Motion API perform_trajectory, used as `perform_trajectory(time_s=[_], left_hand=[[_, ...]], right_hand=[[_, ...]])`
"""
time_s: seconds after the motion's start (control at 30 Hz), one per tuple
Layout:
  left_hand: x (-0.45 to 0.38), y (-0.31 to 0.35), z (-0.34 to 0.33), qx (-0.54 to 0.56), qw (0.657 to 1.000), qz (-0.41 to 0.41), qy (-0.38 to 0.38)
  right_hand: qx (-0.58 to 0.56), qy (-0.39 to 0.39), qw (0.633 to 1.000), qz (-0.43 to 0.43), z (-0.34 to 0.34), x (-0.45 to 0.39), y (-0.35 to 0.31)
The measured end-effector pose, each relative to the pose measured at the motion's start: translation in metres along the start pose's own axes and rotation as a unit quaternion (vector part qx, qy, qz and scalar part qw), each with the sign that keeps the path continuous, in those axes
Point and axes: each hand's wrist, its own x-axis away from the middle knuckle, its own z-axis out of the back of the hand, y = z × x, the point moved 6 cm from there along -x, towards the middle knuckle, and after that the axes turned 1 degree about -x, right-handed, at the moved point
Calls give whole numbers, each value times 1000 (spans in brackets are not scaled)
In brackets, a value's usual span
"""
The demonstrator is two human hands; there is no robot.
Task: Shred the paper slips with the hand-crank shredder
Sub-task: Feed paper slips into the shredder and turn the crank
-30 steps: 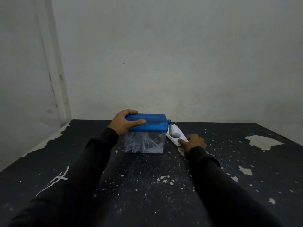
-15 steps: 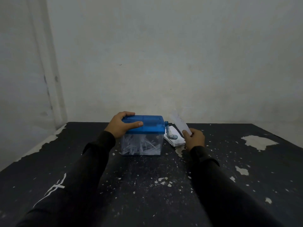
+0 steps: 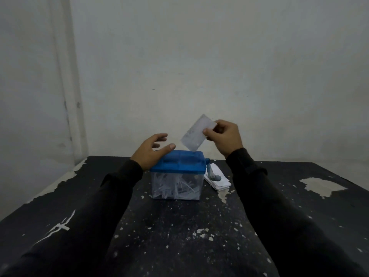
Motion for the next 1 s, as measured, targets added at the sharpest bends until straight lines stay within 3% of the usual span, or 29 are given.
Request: perform_trajectory(time_s=[0.23,0.47,0.6,1.0], left_hand=[[-14,24,-6,-10,1000,-16,-24],[-13,11,5,12,997,-10,73],[-17,9,11,6,997,-27,67],[-12,-7,9,-6,998,-32,54]], right_hand=[[72,-153,985,28,-61,-17,-24],[90,-165,981,-52,-73,-12,10],[126,-172,974,-72,-75,-4,31],[209,-181,961,-18,-70,8,26]])
